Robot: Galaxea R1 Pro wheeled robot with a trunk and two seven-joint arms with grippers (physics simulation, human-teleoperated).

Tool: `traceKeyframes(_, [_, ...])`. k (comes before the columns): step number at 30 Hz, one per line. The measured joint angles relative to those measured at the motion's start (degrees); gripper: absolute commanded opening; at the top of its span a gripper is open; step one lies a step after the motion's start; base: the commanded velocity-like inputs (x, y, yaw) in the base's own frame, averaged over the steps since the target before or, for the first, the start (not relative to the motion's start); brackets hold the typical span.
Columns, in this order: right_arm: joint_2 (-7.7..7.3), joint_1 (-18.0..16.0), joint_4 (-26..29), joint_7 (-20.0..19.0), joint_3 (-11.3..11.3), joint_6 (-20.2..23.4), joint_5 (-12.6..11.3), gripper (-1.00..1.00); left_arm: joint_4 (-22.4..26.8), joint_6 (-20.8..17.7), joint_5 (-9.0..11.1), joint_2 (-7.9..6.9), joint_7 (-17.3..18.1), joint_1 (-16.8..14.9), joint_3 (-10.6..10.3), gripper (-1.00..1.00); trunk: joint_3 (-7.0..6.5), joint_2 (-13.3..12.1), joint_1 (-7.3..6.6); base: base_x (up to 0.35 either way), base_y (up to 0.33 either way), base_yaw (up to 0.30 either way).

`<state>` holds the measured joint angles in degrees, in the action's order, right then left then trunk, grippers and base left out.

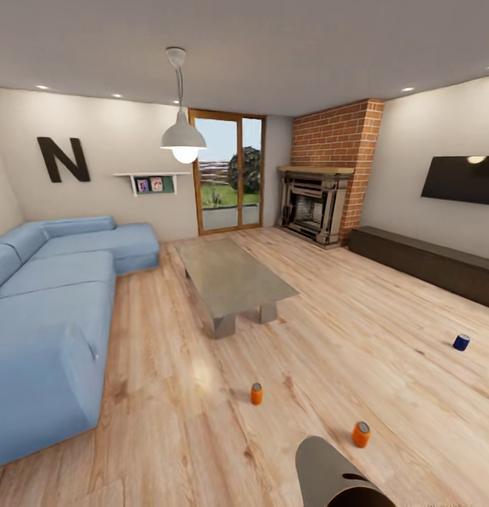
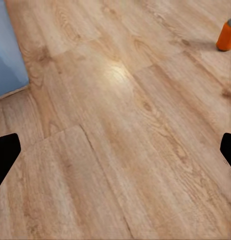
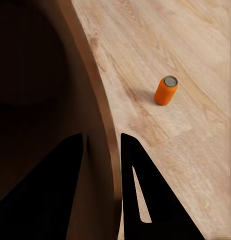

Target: Put the three can of soda from the living room inside the tash can in the kitchen.

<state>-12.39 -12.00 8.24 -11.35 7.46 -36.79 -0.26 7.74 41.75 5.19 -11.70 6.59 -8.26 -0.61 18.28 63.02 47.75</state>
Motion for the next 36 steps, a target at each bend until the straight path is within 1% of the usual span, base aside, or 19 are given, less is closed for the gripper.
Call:
traceKeyframes(9, [-0.02, 0.02, -0.01, -0.01, -0.13, -0.01, 0.04, -1.00, 0.00, 0.00, -0.09, -0.02, 0.08, 0.01, 0.00, 1.00, 0.00, 0.00, 0.00, 0.199, 0.207, -0.246])
traceKeyframes(14, [-0.03, 0.02, 0.01, 0.00, 0.03, 0.00, -0.07, -1.00, 0.00, 0.00, -0.09, -0.04, 0.94, 0.00, -0.01, 1.00, 0.00, 0.00, 0.00, 0.226, 0.245, -0.246])
traceKeyframes(22, [-0.02, -0.01, 0.00, 0.06, -0.14, -0.01, 0.03, -1.00, 0.00, 0.00, -0.09, -0.03, 1.27, 0.00, 0.00, 1.00, 0.00, 0.00, 0.00, 0.241, 0.225, -0.246])
traceKeyframes(25, [0.00, 0.02, -0.01, 0.11, -0.38, -0.04, 0.16, -1.00, 0.00, 0.00, -0.09, 0.00, 1.31, 0.00, -0.01, 1.00, 0.00, 0.00, 0.00, 0.283, 0.027, -0.246])
traceKeyframes(28, [0.00, 0.02, 0.01, 0.11, -0.14, -0.02, 0.04, -1.00, 0.00, 0.00, -0.09, 0.01, 1.31, 0.02, 0.00, 1.00, 0.00, 0.00, 0.00, 0.281, -0.081, -0.246])
traceKeyframes(36, [0.00, 0.03, 0.00, 0.10, -0.20, -0.02, 0.01, -1.00, 0.00, 0.00, -0.09, 0.01, 1.32, 0.00, 0.00, 1.00, 0.00, 0.00, 0.00, 0.249, -0.175, -0.246])
